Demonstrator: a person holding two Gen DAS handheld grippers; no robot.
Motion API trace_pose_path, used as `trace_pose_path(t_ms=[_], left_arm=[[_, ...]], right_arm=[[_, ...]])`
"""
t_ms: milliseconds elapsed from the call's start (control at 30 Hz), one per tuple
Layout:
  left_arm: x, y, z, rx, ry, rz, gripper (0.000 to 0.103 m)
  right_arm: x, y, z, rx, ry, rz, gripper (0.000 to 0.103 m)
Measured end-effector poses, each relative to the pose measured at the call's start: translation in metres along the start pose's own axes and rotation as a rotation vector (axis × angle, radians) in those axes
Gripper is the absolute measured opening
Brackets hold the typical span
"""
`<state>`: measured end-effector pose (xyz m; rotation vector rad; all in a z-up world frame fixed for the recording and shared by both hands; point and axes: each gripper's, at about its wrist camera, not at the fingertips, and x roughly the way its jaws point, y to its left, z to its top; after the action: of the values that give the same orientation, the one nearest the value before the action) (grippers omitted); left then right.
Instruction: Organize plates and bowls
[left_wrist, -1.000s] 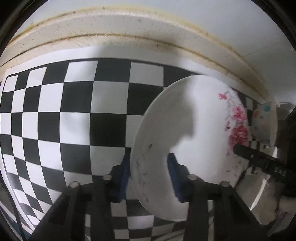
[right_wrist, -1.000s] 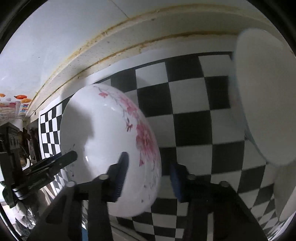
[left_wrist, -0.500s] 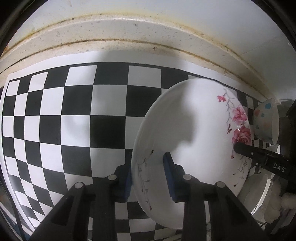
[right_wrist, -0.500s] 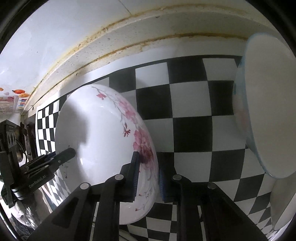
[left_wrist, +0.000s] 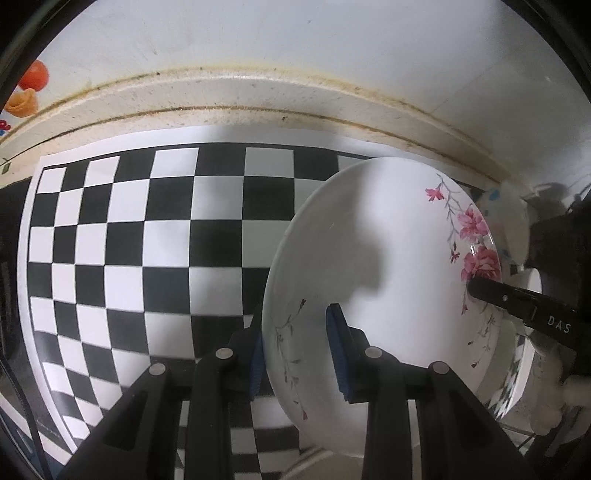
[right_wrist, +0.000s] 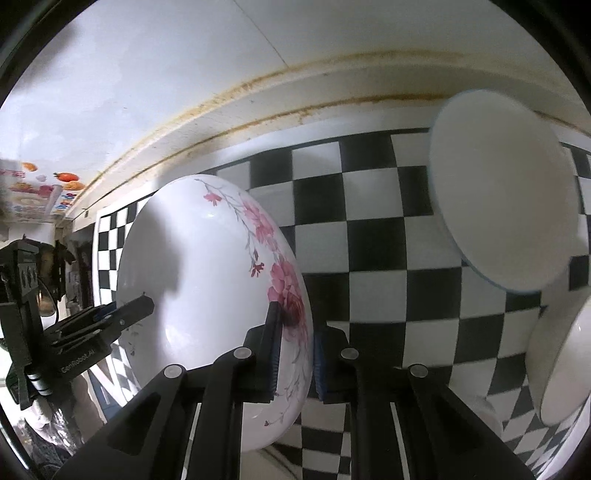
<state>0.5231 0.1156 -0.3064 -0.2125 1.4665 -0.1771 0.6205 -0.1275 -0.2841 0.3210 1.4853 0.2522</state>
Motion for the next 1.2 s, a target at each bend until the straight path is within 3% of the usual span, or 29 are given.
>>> trace_pose_path(t_ms=[333,633,1200], left_arm=[[-0.055,-0.014,-0.037,0.048,-0.068,-0.015,0.028],[-0.080,-0.022,-0.074,0.082,-0.074,-0.036,0.028],[-0.070,-0.013,-0.150,0.104,0.004,-0.030,0.028]], right_arm=[[-0.054,0.013,-0.046,-0.016,-0.069,0.034,0.016],[-0.102,0.018,-0.104,-0.025,-0.126,0.042,0.014],[-0.080,0.014,-0.198,0.005,-0.082,0.073,0.014]])
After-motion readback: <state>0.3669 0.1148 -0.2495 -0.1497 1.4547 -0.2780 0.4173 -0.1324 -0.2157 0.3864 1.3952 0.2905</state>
